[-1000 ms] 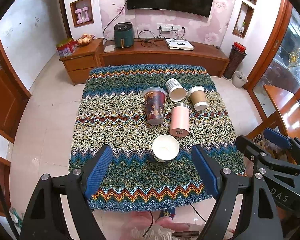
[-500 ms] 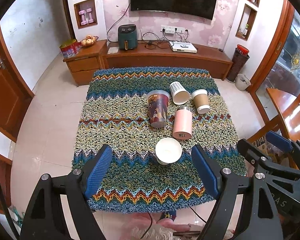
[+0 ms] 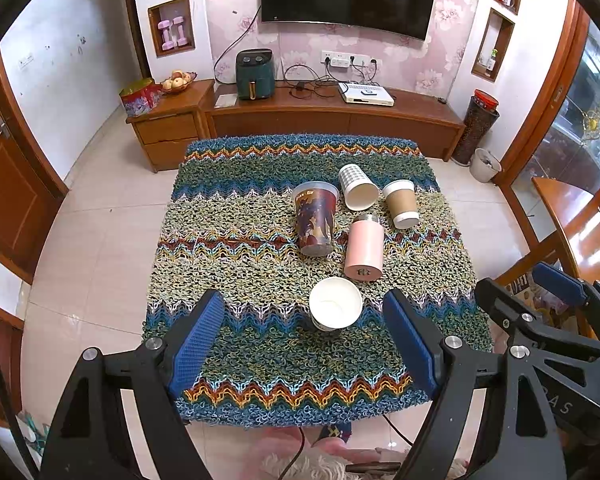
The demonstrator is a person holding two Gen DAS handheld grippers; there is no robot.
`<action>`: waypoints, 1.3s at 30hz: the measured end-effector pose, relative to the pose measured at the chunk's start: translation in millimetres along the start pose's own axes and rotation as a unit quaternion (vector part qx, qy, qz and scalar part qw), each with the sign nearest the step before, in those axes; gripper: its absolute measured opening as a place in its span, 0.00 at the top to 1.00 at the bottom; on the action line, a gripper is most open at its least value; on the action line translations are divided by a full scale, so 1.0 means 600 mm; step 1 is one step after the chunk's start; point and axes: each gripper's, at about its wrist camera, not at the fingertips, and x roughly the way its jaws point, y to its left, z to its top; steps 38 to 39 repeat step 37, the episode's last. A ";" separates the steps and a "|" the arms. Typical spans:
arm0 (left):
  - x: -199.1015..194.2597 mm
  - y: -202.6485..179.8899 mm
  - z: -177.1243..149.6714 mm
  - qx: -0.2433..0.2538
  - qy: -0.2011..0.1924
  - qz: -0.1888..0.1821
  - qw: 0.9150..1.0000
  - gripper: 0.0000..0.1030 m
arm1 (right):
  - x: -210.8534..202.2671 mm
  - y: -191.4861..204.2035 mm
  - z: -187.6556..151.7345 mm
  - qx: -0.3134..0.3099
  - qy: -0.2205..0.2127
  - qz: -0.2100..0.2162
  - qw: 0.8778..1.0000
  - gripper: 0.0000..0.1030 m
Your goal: Flip cup upright
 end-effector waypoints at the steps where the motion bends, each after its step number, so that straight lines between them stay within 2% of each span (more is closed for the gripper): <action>1: 0.000 -0.001 0.000 0.000 0.000 0.001 1.000 0.18 | 0.000 0.000 0.000 0.000 0.000 0.000 1.000 0.25; 39: -0.004 0.001 0.006 -0.006 -0.018 0.019 1.000 0.18 | -0.006 -0.001 0.006 0.001 -0.008 -0.002 1.000 0.25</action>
